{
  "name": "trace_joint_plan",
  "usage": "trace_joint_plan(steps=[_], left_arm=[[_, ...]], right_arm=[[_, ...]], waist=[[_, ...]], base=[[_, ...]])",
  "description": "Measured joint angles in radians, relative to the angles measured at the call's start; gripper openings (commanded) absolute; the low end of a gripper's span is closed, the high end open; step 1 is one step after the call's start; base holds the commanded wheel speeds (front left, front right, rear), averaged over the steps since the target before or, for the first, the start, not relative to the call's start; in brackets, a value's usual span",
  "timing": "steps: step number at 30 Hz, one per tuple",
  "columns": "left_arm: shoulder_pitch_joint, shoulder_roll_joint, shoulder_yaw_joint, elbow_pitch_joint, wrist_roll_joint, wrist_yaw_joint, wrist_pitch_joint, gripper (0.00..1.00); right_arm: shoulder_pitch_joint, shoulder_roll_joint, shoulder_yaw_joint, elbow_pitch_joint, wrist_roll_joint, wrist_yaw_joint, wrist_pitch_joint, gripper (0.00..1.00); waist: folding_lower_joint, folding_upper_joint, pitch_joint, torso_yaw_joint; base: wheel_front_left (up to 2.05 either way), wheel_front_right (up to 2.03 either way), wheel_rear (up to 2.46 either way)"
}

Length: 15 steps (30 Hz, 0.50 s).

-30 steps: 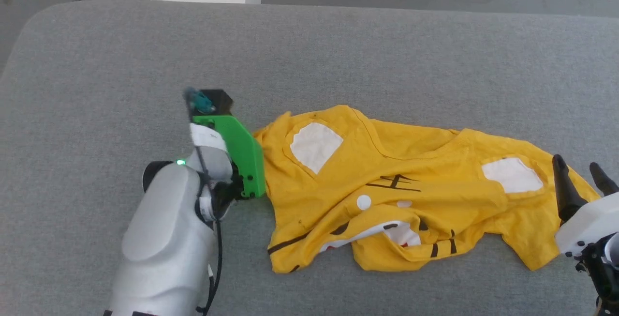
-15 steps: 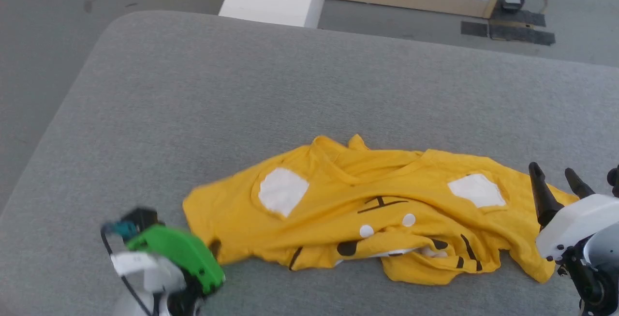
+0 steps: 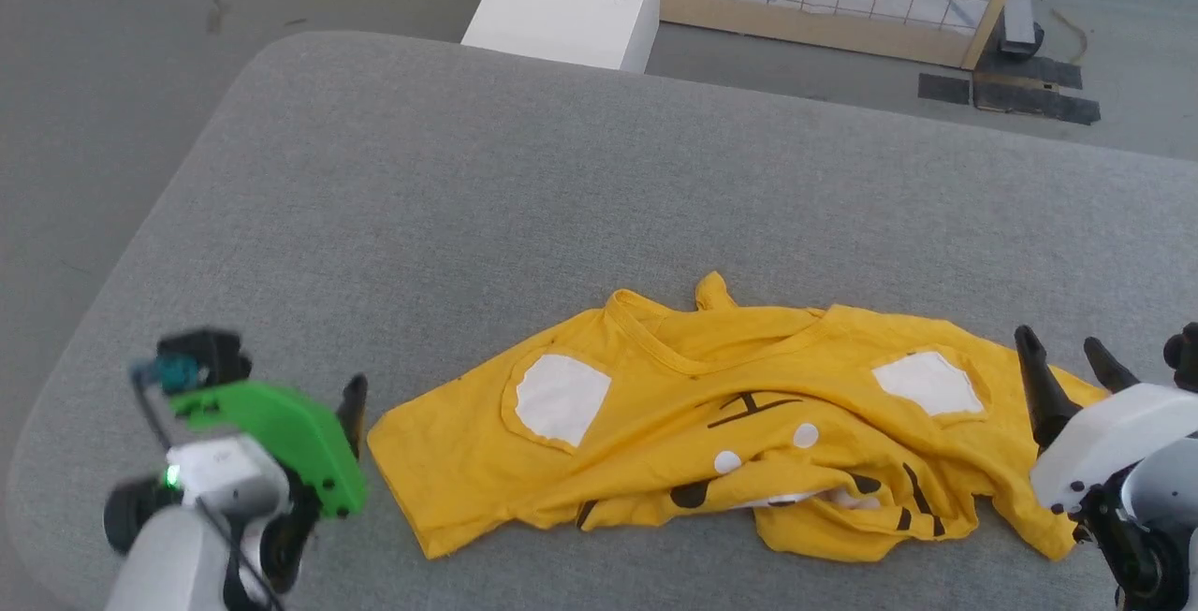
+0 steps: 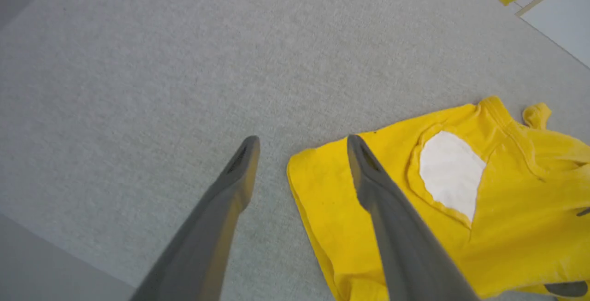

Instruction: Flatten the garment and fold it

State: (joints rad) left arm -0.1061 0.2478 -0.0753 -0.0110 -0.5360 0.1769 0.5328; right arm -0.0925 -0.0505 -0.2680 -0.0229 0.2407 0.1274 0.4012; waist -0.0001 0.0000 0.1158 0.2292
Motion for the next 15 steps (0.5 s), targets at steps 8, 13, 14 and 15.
trace_joint_plan(steps=[8,13,14,15], left_arm=[[-0.195,0.07,-0.227,0.101,0.079,-0.195,0.156,1.0],[-0.248,0.067,-0.27,0.225,0.086,-0.229,0.196,1.0],[-0.256,0.066,-0.274,0.249,0.087,-0.23,0.197,1.0],[-0.264,0.065,-0.28,0.272,0.086,-0.23,0.197,1.0]], right_arm=[[0.004,0.0,0.009,-0.012,0.001,0.0,0.004,1.0],[0.003,0.001,0.007,-0.029,0.001,0.0,0.014,1.0],[0.002,0.001,0.005,-0.033,0.0,0.0,0.017,1.0],[0.002,0.0,0.003,-0.037,-0.001,0.0,0.02,1.0]], waist=[[0.0,0.0,0.04,-0.013],[0.0,0.0,0.073,-0.03],[0.0,0.0,0.08,-0.033],[0.0,0.0,0.088,-0.036]], base=[[0.0,0.0,0.0],[0.0,0.0,0.0],[0.0,0.0,0.0],[0.0,0.0,0.0]])
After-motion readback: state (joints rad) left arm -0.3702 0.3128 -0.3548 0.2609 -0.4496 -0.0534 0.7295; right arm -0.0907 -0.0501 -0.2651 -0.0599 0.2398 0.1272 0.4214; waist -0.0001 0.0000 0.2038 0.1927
